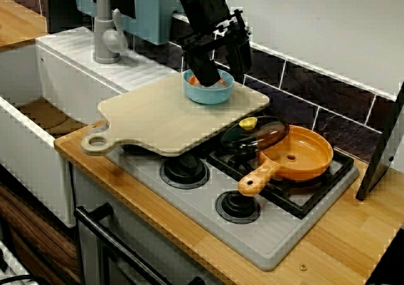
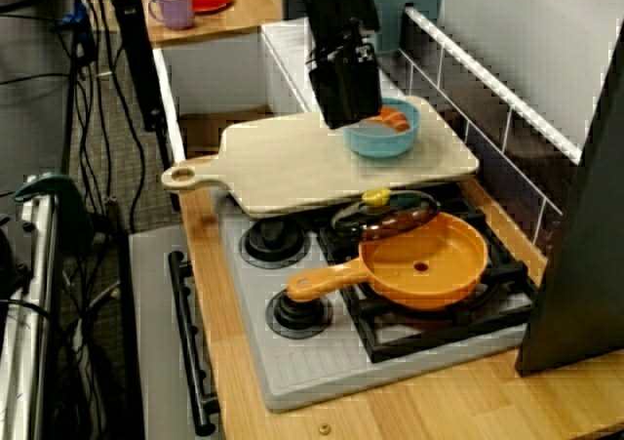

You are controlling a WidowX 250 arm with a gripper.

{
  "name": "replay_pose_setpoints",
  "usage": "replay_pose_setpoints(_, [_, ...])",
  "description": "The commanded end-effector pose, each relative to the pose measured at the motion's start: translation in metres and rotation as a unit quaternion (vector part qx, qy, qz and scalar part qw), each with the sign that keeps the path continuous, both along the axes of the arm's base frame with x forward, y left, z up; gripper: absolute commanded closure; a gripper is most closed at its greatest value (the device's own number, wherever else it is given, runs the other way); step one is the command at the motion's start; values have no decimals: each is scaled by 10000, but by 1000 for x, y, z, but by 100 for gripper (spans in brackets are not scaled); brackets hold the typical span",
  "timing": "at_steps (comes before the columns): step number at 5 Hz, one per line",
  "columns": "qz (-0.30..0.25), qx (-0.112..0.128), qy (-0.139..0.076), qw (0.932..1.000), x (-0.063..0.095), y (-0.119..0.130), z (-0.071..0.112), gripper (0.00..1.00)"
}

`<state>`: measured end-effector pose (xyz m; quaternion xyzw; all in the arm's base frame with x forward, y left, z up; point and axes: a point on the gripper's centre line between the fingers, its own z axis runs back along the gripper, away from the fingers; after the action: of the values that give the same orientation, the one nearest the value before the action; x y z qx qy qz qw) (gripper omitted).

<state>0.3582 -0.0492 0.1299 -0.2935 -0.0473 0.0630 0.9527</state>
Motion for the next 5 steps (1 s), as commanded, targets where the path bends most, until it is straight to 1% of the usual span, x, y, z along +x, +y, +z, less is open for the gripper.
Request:
replay_pose_setpoints(1, [46, -122, -144, 9998, -5, -4, -8, 0])
replay_pose_setpoints(2, [60, -93, -105, 9999, -12, -12, -20, 0])
replay_pose_setpoints(3, [85, -72, -50, 9999, -12, -18, -28, 0])
replay_pose_setpoints(4, [156, -146, 51, 9998, -5, -27, -31, 0])
replay_pose_setpoints(5, [219, -164, 56, 9996, 3, -33, -30, 0])
